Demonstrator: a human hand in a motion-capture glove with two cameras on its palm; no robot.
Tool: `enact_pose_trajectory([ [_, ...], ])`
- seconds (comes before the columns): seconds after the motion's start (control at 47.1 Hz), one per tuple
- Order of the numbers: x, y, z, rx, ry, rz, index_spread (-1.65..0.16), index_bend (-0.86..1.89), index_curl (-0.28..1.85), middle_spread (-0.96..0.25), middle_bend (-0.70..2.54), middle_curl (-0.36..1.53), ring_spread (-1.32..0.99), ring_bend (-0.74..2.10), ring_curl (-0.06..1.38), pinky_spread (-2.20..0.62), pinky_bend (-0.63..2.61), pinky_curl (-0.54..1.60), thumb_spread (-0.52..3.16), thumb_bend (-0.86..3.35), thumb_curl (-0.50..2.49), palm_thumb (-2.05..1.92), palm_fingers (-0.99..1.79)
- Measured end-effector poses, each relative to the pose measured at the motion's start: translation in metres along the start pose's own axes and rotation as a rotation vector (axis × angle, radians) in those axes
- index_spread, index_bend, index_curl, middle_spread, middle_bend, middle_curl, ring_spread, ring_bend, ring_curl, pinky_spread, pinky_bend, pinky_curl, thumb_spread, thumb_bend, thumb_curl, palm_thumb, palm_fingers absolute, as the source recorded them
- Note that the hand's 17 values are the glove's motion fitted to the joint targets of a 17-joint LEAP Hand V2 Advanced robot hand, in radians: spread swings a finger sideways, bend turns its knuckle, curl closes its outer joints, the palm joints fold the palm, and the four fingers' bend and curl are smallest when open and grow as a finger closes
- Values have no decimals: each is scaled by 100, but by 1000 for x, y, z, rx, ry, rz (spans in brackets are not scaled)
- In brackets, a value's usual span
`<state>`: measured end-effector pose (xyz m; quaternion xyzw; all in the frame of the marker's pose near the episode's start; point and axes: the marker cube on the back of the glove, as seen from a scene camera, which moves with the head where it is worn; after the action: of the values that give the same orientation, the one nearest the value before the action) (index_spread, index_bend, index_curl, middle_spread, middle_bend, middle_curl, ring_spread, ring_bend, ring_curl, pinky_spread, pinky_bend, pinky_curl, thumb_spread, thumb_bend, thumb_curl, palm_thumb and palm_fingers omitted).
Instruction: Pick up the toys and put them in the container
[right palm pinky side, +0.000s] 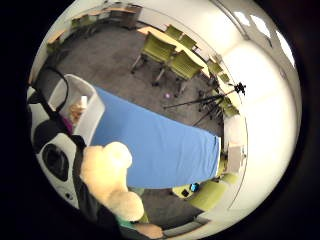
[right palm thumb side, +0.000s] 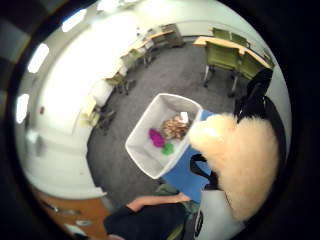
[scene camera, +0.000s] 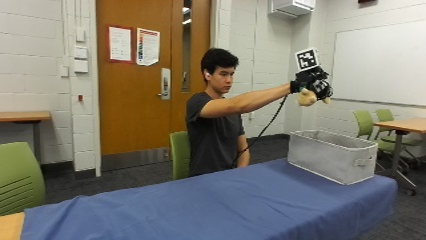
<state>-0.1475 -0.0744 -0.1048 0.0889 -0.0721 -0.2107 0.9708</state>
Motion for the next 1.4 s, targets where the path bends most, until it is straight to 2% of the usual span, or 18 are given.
enact_pose_trajectory([
  [0.064, -30, -16, 10, -10, -3, 18, -30, 40, 92, -36, 83, 74, -42, 119, 54, -48, 89, 38, 54, 29, 99, 57, 117],
  [0.17, -76, -35, 31, -29, -28, -59, -30, 38, 94, -36, 83, 75, -42, 119, 54, -47, 88, 38, 53, 30, 103, 56, 116],
  [0.276, -31, -42, 56, -56, -29, -223, -30, 37, 95, -36, 83, 75, -42, 119, 54, -48, 88, 38, 53, 30, 106, 54, 116],
  [0.361, -38, -45, 72, -73, -43, -269, -30, 36, 96, -36, 83, 75, -42, 119, 54, -48, 88, 38, 53, 30, 110, 54, 116],
  [0.531, -66, -48, 96, -126, -112, -133, -31, 34, 98, -36, 83, 76, -42, 119, 54, -47, 87, 38, 53, 30, 115, 52, 116],
  [0.659, -53, -41, 111, -271, -62, -82, -33, 28, 100, -38, 77, 74, -42, 115, 53, -45, 87, 38, 58, 24, 116, 44, 101],
  [0.68, -50, -40, 112, -277, -65, -85, -33, 15, 97, -37, 68, 71, -43, 115, 52, -42, 93, 40, 62, 19, 113, 38, 83],
  [0.701, -46, -39, 113, -278, -60, -91, -33, 10, 97, -35, 64, 71, -42, 117, 53, -41, 97, 42, 67, 18, 110, 37, 76],
  [0.722, -42, -38, 113, -274, -48, -97, -33, -1, 92, -30, 46, 66, -38, 107, 51, -38, 106, 45, 77, 6, 102, 18, 24],
  [0.744, -37, -37, 113, -269, -31, -103, -32, 2, 94, -28, 46, 68, -36, 108, 56, -36, 110, 50, 81, 3, 98, 14, 14],
  [0.807, -29, -35, 111, -250, -10, -104, -33, -1, 83, -23, 41, 63, -31, 100, 51, -30, 116, 48, 89, -5, 89, 5, 0],
  [0.977, -14, -19, 95, -194, 79, -168, -34, 13, 68, -15, 38, 58, -28, 91, 39, -23, 115, 41, 99, -8, 70, -8, 3],
  [1.062, -55, -3, 81, -186, 35, -50, -34, 16, 65, -14, 39, 57, -28, 89, 37, -22, 112, 40, 102, -10, 62, -11, 4],
  [1.105, -59, 5, 75, -184, -31, -48, -34, 18, 64, -13, 40, 57, -29, 85, 36, -21, 110, 39, 102, -11, 58, -13, 3],
  [1.168, -38, 20, 68, -177, -4, -73, -33, 18, 63, -12, 41, 57, -29, 81, 35, -20, 107, 38, 102, -11, 53, -14, 1],
  [1.275, 19, 54, 54, -155, 92, 35, -31, 19, 62, -11, 40, 55, -29, 76, 33, -19, 104, 37, 102, -11, 45, -15, 0],
  [1.36, 47, 86, 41, -154, 48, -38, -30, 19, 61, -11, 40, 55, -29, 72, 32, -19, 101, 35, 102, -12, 40, -15, 1],
  [1.402, 66, 97, 40, -145, 113, 49, -30, 19, 61, -10, 39, 54, -29, 70, 31, -18, 100, 35, 102, -11, 38, -15, 1],
])
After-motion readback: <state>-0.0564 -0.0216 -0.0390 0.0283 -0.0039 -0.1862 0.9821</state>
